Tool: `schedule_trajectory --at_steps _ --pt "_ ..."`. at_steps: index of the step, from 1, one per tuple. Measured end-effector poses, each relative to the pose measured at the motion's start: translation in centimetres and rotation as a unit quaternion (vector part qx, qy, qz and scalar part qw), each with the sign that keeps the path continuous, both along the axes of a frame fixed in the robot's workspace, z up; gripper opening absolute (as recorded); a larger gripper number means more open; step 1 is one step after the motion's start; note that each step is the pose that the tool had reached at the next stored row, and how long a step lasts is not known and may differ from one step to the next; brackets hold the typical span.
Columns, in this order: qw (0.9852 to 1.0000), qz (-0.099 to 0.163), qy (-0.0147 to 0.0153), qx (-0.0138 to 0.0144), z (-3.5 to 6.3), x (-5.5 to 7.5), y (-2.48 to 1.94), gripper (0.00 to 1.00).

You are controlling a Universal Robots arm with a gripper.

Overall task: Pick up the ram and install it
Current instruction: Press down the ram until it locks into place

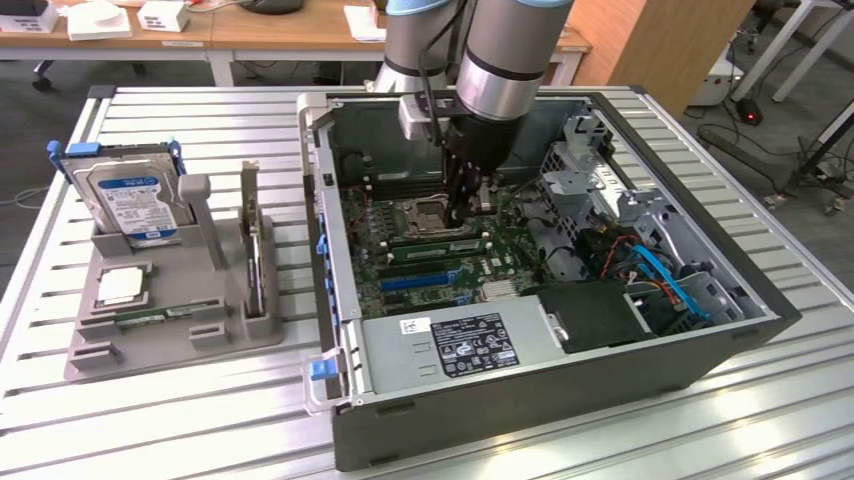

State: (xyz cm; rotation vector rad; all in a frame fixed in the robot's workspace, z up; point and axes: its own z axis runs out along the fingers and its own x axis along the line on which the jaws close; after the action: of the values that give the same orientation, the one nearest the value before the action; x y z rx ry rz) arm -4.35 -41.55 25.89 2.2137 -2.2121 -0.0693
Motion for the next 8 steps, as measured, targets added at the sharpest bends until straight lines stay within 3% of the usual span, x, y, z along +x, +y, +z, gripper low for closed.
schedule_trajectory --at_steps 8 --pt "1.0 0.0 0.0001 -0.0001 0.01 0.0 0.0 0.09"
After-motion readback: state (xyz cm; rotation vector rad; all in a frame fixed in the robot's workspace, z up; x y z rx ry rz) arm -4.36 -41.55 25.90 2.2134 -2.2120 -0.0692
